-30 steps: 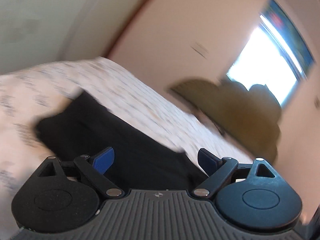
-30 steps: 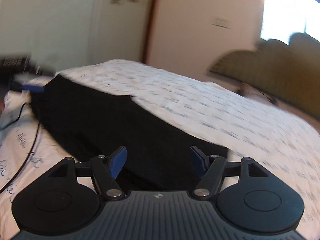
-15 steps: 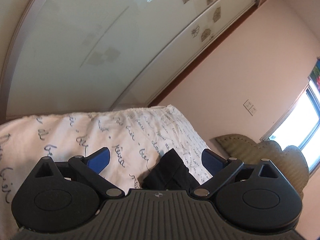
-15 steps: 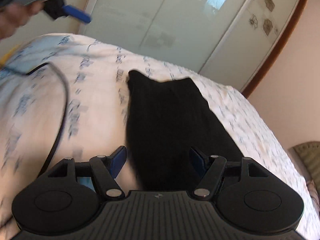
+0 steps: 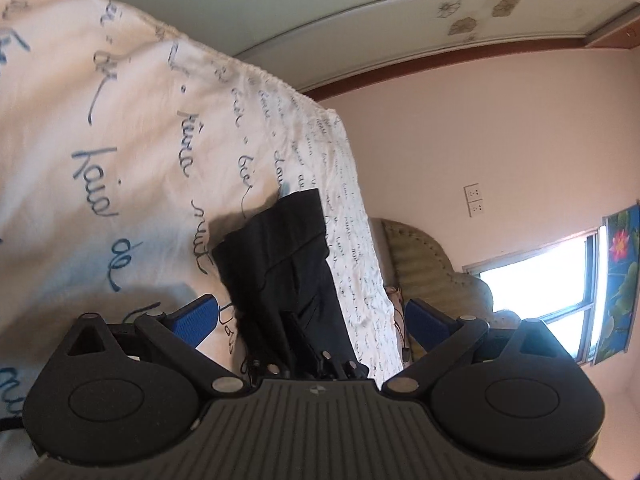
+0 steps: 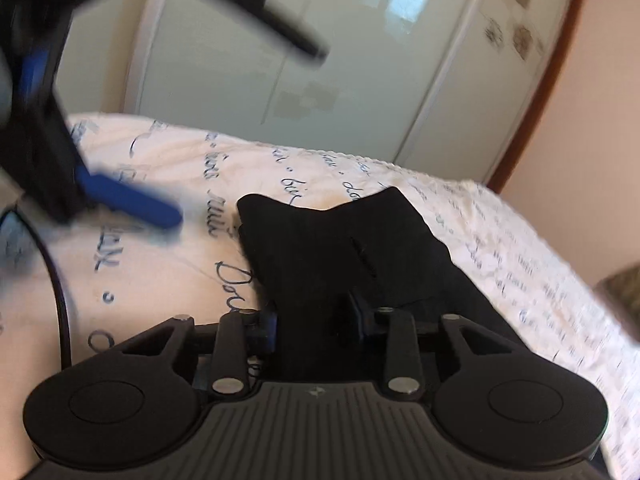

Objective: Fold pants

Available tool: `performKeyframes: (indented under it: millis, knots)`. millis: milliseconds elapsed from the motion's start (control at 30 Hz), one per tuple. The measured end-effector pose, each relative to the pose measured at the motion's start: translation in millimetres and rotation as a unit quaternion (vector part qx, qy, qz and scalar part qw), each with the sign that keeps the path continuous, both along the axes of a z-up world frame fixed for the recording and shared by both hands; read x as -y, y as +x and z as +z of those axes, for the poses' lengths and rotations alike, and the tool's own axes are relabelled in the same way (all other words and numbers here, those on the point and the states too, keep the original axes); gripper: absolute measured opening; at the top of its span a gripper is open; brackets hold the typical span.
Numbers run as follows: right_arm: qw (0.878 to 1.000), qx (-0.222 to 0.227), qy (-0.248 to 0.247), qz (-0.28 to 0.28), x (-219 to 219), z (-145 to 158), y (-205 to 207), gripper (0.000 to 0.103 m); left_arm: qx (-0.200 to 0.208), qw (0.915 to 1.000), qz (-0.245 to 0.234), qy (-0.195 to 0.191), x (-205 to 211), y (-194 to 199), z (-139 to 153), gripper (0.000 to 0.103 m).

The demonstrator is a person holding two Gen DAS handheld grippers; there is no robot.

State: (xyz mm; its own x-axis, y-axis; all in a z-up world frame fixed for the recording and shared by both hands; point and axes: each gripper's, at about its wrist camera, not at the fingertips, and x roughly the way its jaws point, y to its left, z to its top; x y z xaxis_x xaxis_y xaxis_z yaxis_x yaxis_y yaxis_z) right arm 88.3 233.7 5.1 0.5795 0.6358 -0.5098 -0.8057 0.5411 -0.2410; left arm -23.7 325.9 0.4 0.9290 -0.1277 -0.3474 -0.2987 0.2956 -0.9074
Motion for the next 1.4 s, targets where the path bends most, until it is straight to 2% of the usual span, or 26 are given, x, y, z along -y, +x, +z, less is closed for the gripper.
performKeyframes:
  millis: [100, 233, 300, 333, 367, 400, 433, 500, 567, 600, 633, 667, 733, 767, 800, 867, 933, 967, 1000, 1067, 1100, 1200, 1233, 1300, 1367, 1400]
  knots:
    - [0.996, -0.06, 0.061, -0.015, 13.7, 6.1, 13.1, 0.025, -0.014, 0.9996, 0.017, -0.016, -1.7, 15.8, -10.3, 0.101]
    - [0.986, -0.115, 0.117, -0.03, 26.1, 9.4, 24.6, 0.025, -0.018, 0.9997, 0.017, 0.006, 2.0, 42.1, -7.5, 0.1]
    - [0.973, -0.153, 0.167, -0.039, 37.8, 10.2, 32.0, 0.025, -0.018, 0.9992, 0.002, 0.037, 7.8, 55.1, -6.7, 0.087]
    - [0.965, -0.176, 0.192, -0.044, 44.6, 10.1, 36.7, 0.025, -0.026, 0.998, -0.01, 0.058, 11.8, 61.2, -7.7, 0.054]
    - [0.954, -0.207, 0.21, -0.045, 50.7, 9.1, 42.1, 0.025, -0.049, 0.9956, -0.023, 0.076, 15.0, 67.7, -10.1, 0.03]
    - [0.941, -0.252, 0.221, -0.042, 56.0, 7.3, 50.1, 0.025, -0.069, 0.9931, -0.022, 0.092, 17.1, 69.9, -13.4, 0.033]
    - [0.928, -0.301, 0.217, -0.041, 60.0, 4.9, 57.9, 0.027, -0.077, 0.9914, -0.016, 0.105, 18.4, 69.5, -16.6, 0.028]
    - [0.903, -0.354, 0.242, -0.038, 79.2, 3.4, 65.5, 0.031, -0.073, 0.9874, -0.02, 0.139, 20.8, 66.2, -17.2, 0.026]
    - [0.874, -0.385, 0.291, -0.051, 105.2, 4.7, 73.0, 0.051, -0.077, 0.9772, -0.027, 0.196, 27.5, 65.4, -11.1, 0.024]
    - [0.854, -0.405, 0.321, -0.063, 117.2, 3.9, 79.3, 0.073, -0.079, 0.9687, -0.032, 0.233, 34.0, 66.6, -5.1, 0.024]
    - [0.829, -0.428, 0.351, -0.074, 127.5, 2.2, 87.1, 0.086, -0.078, 0.9561, -0.037, 0.28, 42.3, 67.3, 1.8, 0.022]
    - [0.802, -0.454, 0.381, -0.08, 136.5, -0.7, 96.6, 0.087, -0.074, 0.937, -0.046, 0.338, 55.6, 69.6, 10.2, 0.022]
    - [0.745, -0.505, 0.428, -0.084, 148.5, -9.2, 114.4, 0.087, -0.047, 0.8893, -0.071, 0.449, 88.8, 68.9, 23.8, 0.023]
    - [0.722, -0.528, 0.439, -0.083, 150.5, -14.3, 122.1, 0.088, -0.03, 0.8688, -0.091, 0.486, 103.9, 67.9, 28.7, 0.023]
    - [0.707, -0.546, 0.441, -0.086, 151.2, -18.2, 128.3, 0.088, -0.012, 0.8526, -0.115, 0.51, 116.7, 66.5, 31.1, 0.023]
    - [0.704, -0.553, 0.434, -0.101, 151.4, -22.4, 136.8, 0.088, 0.025, 0.8265, -0.168, 0.537, 138.5, 62.1, 31.6, 0.029]
    - [0.702, -0.556, 0.431, -0.106, 152.1, -28.5, 137.9, 0.088, 0.055, 0.7941, -0.222, 0.563, 158.7, 56.0, 25.1, 0.035]
    - [0.697, -0.56, 0.436, -0.104, 154.2, -32.1, 138.6, 0.088, 0.061, 0.7827, -0.244, 0.569, 165.3, 54.2, 20.8, 0.04]
    - [0.693, -0.562, 0.44, -0.103, 157.8, -35.9, 138.1, 0.088, 0.065, 0.7772, -0.262, 0.568, 169.3, 53.7, 15.6, 0.042]
    - [0.689, -0.564, 0.443, -0.105, 163.4, -44.8, 138.1, 0.087, 0.073, 0.7836, -0.275, 0.552, 168.3, 52.2, 8.2, 0.053]
    - [0.689, -0.563, 0.444, -0.103, 165.0, -46.9, 137.9, 0.087, 0.078, 0.7929, -0.276, 0.537, 162.1, 50.9, 7.4, 0.056]
    - [0.689, -0.56, 0.449, -0.1, 165.3, -46.5, 138.0, 0.087, 0.079, 0.8322, -0.273, 0.476, 142.0, 54.2, 5.6, 0.065]
    - [0.689, -0.559, 0.449, -0.101, 161.7, -44.3, 139.7, 0.087, 0.077, 0.8408, -0.271, 0.462, 138.2, 55.0, 4.0, 0.067]
    - [0.697, -0.552, 0.446, -0.104, 160.2, -42.9, 138.8, 0.085, 0.068, 0.8469, -0.269, 0.453, 134.1, 51.9, -1.1, 0.069]
    - [0.723, -0.534, 0.419, -0.128, 156.6, -40.4, 135.5, 0.061, 0.065, 0.8441, -0.265, 0.461, 136.3, 51.3, -1.9, 0.073]
    - [0.743, -0.524, 0.388, -0.151, 154.7, -40.7, 133.9, 0.027, 0.066, 0.8424, -0.264, 0.465, 138.6, 53.2, -0.6, 0.075]
